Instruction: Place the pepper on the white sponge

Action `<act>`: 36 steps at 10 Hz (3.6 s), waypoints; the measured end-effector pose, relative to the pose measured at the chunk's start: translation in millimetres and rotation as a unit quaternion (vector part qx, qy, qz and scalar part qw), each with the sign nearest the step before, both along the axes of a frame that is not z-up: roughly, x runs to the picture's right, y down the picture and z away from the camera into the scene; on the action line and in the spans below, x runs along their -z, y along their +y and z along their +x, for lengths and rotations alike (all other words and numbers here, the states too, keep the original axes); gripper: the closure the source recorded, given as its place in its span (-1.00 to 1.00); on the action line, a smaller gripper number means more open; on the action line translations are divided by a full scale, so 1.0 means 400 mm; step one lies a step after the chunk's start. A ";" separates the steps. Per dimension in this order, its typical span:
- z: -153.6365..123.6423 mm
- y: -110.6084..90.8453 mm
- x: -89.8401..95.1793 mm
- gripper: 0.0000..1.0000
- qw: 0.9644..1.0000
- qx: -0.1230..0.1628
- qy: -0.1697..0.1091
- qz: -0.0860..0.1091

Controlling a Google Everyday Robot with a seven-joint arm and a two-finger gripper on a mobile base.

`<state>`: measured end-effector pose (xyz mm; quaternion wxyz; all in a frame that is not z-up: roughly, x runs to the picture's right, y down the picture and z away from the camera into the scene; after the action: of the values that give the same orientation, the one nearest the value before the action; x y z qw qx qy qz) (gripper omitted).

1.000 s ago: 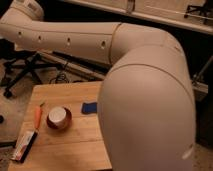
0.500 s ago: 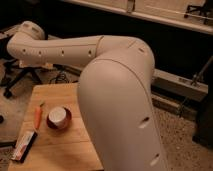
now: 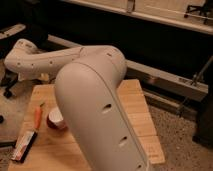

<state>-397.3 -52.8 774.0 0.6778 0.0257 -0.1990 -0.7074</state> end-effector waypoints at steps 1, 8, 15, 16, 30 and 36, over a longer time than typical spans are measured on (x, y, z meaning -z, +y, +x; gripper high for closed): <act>-0.015 0.045 -0.034 -0.60 1.000 0.011 0.006 -0.013; -0.029 0.242 -0.166 -0.60 0.994 0.049 0.038 -0.085; -0.104 0.417 -0.247 -0.55 0.986 0.084 0.047 -0.133; -0.107 0.426 -0.263 -0.39 0.986 0.085 0.051 -0.136; 0.018 -0.046 -0.110 1.00 0.998 -0.050 0.043 -0.016; 0.477 -0.268 -0.064 1.00 0.971 -0.218 0.093 0.041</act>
<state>-206.3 -160.1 799.7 0.8297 0.0297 -0.0956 -0.5492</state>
